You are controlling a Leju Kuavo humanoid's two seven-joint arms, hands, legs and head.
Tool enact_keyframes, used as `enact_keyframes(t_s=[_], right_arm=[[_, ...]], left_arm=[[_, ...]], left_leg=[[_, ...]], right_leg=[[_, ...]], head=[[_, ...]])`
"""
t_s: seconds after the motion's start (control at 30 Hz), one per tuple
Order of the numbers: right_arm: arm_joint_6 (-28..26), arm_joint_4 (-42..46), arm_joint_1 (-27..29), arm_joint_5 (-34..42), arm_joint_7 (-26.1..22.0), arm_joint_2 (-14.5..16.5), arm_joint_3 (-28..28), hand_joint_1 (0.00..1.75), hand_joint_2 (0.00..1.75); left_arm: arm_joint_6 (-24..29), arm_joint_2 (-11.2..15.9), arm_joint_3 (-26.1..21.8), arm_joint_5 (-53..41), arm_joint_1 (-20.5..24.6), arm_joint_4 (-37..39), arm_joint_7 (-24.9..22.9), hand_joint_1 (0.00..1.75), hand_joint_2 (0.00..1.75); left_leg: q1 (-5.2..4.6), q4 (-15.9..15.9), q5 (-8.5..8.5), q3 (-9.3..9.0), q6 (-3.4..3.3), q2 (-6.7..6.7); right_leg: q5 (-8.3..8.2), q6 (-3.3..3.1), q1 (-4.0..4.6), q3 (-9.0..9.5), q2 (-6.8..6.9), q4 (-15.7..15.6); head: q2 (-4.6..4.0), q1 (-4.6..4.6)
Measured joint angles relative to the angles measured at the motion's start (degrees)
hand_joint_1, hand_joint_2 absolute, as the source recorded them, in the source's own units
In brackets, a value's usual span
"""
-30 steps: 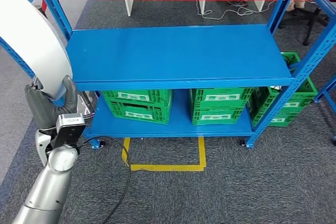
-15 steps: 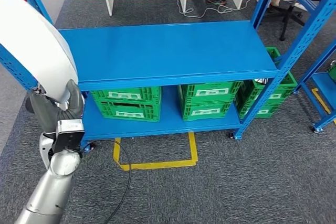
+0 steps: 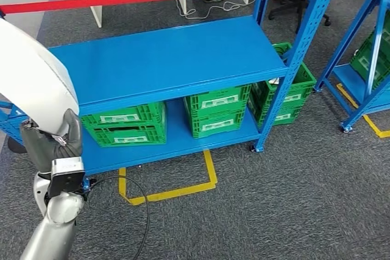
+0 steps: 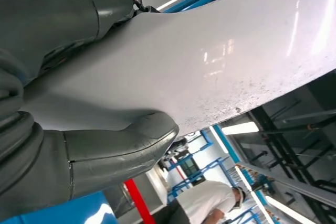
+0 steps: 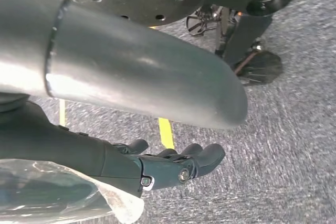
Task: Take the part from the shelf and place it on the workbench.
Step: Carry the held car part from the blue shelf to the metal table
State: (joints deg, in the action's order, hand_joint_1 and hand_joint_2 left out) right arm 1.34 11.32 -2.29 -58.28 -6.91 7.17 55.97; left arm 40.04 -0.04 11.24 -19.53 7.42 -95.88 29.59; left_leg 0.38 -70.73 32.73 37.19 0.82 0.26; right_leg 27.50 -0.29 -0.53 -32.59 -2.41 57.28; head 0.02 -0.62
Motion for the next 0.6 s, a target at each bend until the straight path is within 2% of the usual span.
enact_keyframes(t_s=[0.07,0.1,0.13,0.2,0.27,0.33,0.4,0.43,0.47,0.5,0.53,0.6], right_arm=[[-0.2,0.0,-0.2,-0.2,-0.8,0.0,0.2,0.0,0.0],[-0.2,0.0,-0.4,-0.2,-1.1,0.0,0.2,0.0,0.0],[-0.2,0.0,-0.6,-0.3,-1.3,0.0,0.2,0.0,0.0],[-0.3,0.0,-0.8,-0.5,-1.6,0.0,0.3,0.0,0.0],[-0.4,0.0,-0.7,-0.8,-1.9,0.0,0.3,0.0,0.0],[-0.4,0.0,-0.8,-1.1,-2.1,0.0,0.3,0.0,0.0],[-0.4,0.0,-0.9,-1.4,-2.1,0.0,0.3,0.0,0.0],[-0.4,0.0,-0.9,-1.6,-2.1,0.1,0.3,0.0,0.0],[-0.4,0.0,-0.9,-1.8,-2.1,0.1,0.3,0.0,0.0],[-0.4,0.0,-0.9,-1.9,-2.1,0.1,0.3,0.0,0.0],[-0.5,0.0,-0.9,-2.0,-2.1,0.1,0.3,0.0,0.0],[-0.5,0.1,-1.2,-2.2,-2.3,0.1,0.2,0.0,0.0]], left_arm=[[0.0,0.2,-0.4,0.2,-0.2,-1.2,0.0,1.75,1.75],[-0.1,0.3,-0.5,0.2,-0.3,-1.7,0.0,1.75,1.75],[-0.3,0.4,-0.5,0.2,-0.4,-2.0,-0.1,1.75,1.75],[-0.7,0.4,-0.6,0.0,-0.6,-2.5,-0.5,1.75,1.75],[-0.9,0.4,-0.6,-0.5,-0.7,-2.9,-0.9,1.75,1.75],[-1.0,0.5,-0.6,-1.1,-0.9,-3.3,-1.2,1.75,1.75],[-1.1,0.5,-0.6,-1.4,-1.3,-3.4,-1.7,1.75,1.75],[-1.2,0.5,-0.7,-1.6,-1.5,-3.5,-1.9,1.75,1.75],[-1.3,0.6,-0.7,-1.7,-1.6,-3.5,-2.1,1.75,1.75],[-1.4,0.6,-0.8,-1.7,-1.8,-3.5,-2.2,1.75,1.75],[-1.4,0.6,-0.9,-1.7,-1.8,-3.6,-2.2,1.75,1.75],[-1.6,0.8,-1.3,-1.6,-1.8,-3.6,-2.3,1.75,1.75]], left_leg=[[0.08,7.7,-3.78,-3.48,-0.49,-1.72],[0.1,10.6,-4.66,-4.68,-0.68,-2.53],[0.08,12.1,-4.9,-5.26,-0.83,-3.12],[0.02,12.7,-4.8,-5.28,-1.2,-2.7],[0.18,13.1,-5.18,-5.3,-1.89,-1.77],[0.29,13.4,-5.41,-5.25,-2.4,-0.66],[0.23,13.4,-5.41,-5.13,-2.53,0.46],[0.21,13.3,-5.41,-5.11,-2.53,1.01],[0.21,13.3,-5.4,-5.1,-2.53,1.54],[0.21,13.3,-5.38,-5.12,-2.49,2.03],[0.18,13.3,-5.34,-5.17,-2.4,2.48],[-0.17,13.0,-5.17,-5.16,-1.97,3.27]], right_leg=[[-0.01,0.22,0.08,-0.09,-0.9,0.2],[-0.07,0.47,0.11,-0.32,-1.31,0.3],[-0.18,0.8,0.09,-0.61,-1.7,0.4],[-0.48,1.55,-0.04,-1.16,-2.32,0.4],[0.35,2.14,-0.06,-2.03,-1.17,1.3],[3.53,2.55,-0.07,-4.64,0.98,6.6],[6.79,2.89,-0.15,-7.98,1.88,14.2],[7.21,3.01,-0.17,-8.78,2.0,16.2],[6.55,3.08,-0.18,-8.49,2.16,16.0],[4.98,3.05,-0.19,-7.03,2.45,13.5],[3.07,2.95,-0.17,-4.75,3.2,9.4],[0.95,2.51,0.14,-0.82,5.34,2.3]], head=[[0.0,-0.03],[0.0,-0.04],[0.0,-0.07],[0.0,-0.06],[0.0,-0.22],[0.0,-0.55],[0.0,-0.72],[0.0,-0.72],[0.0,-0.73],[0.0,-0.73],[0.0,-0.74],[0.0,-0.74]])
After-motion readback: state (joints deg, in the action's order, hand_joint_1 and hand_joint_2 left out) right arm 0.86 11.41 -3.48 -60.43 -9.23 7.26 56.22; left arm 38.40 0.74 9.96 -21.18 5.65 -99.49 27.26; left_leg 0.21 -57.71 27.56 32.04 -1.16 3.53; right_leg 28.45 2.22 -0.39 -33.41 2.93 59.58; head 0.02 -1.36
